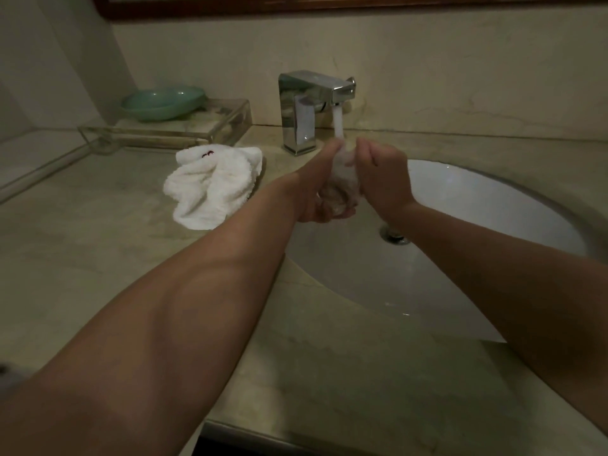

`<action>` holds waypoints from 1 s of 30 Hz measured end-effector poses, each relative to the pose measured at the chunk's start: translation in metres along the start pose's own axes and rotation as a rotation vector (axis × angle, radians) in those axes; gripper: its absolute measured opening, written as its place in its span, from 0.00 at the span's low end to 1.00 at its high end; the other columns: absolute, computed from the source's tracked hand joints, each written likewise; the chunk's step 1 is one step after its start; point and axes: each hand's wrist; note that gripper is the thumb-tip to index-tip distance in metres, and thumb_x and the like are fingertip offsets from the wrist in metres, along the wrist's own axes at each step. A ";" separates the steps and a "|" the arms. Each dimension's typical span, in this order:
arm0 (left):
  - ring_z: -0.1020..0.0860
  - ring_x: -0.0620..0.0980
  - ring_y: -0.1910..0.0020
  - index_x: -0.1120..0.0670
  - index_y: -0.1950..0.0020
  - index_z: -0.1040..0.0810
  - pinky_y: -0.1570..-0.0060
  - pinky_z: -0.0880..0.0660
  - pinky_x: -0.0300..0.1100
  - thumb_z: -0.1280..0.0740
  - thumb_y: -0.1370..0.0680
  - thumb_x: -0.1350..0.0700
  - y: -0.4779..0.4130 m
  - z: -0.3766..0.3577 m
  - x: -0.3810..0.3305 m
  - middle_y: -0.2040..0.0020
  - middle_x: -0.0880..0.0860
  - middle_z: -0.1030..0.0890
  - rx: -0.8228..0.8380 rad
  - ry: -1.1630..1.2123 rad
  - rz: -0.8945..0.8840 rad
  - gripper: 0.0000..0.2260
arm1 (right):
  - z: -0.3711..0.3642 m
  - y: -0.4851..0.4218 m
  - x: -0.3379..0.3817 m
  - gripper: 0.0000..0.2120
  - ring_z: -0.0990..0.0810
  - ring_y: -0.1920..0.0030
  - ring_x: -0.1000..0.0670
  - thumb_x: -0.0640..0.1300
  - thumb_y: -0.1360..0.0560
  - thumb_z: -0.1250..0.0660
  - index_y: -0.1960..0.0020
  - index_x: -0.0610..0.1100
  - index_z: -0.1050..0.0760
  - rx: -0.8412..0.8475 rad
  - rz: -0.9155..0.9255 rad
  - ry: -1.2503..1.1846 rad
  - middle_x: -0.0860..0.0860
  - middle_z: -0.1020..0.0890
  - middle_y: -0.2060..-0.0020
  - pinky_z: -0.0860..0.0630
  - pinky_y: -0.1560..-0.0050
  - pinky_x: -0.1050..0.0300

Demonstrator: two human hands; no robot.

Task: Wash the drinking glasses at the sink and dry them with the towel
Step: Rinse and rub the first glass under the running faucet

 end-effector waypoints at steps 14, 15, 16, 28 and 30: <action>0.15 0.52 0.50 0.62 0.35 0.19 0.52 0.19 0.41 0.45 0.25 0.23 0.003 0.001 -0.001 0.42 0.60 0.15 0.136 0.020 -0.010 0.44 | 0.001 -0.001 0.001 0.19 0.32 0.72 0.51 0.48 0.21 0.33 0.68 0.41 0.30 -0.010 0.067 -0.042 0.50 0.30 0.75 0.31 0.68 0.53; 0.14 0.52 0.53 0.62 0.38 0.18 0.59 0.19 0.40 0.48 0.27 0.20 0.006 0.000 -0.001 0.45 0.59 0.14 0.128 -0.006 -0.015 0.48 | 0.000 -0.005 0.000 0.20 0.28 0.72 0.46 0.46 0.22 0.35 0.69 0.38 0.28 -0.031 -0.012 -0.062 0.45 0.27 0.76 0.28 0.68 0.48; 0.14 0.51 0.59 0.61 0.41 0.19 0.66 0.21 0.37 0.49 0.27 0.20 0.009 -0.003 -0.002 0.50 0.57 0.15 0.138 -0.040 -0.039 0.47 | 0.000 -0.008 -0.001 0.20 0.25 0.72 0.41 0.46 0.22 0.35 0.69 0.36 0.25 -0.047 -0.087 -0.085 0.42 0.25 0.75 0.25 0.68 0.44; 0.23 0.47 0.65 0.55 0.43 0.19 0.68 0.26 0.38 0.20 0.31 0.39 0.003 0.000 0.005 0.57 0.52 0.18 0.046 -0.545 -0.142 0.26 | 0.029 -0.002 -0.007 0.16 0.18 0.56 0.45 0.52 0.22 0.40 0.42 0.46 0.19 0.489 -0.573 -0.403 0.47 0.17 0.54 0.21 0.67 0.54; 0.20 0.47 0.62 0.51 0.47 0.17 0.64 0.23 0.40 0.17 0.34 0.44 0.004 -0.002 0.007 0.56 0.50 0.16 -0.060 -0.768 -0.200 0.21 | 0.031 0.002 -0.009 0.17 0.20 0.60 0.48 0.58 0.20 0.42 0.46 0.50 0.19 0.605 -0.591 -0.390 0.51 0.19 0.60 0.23 0.66 0.55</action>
Point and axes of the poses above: each hand's wrist, its own y-axis away from the middle knuckle, its own z-axis out of the back of the hand, x = y × z
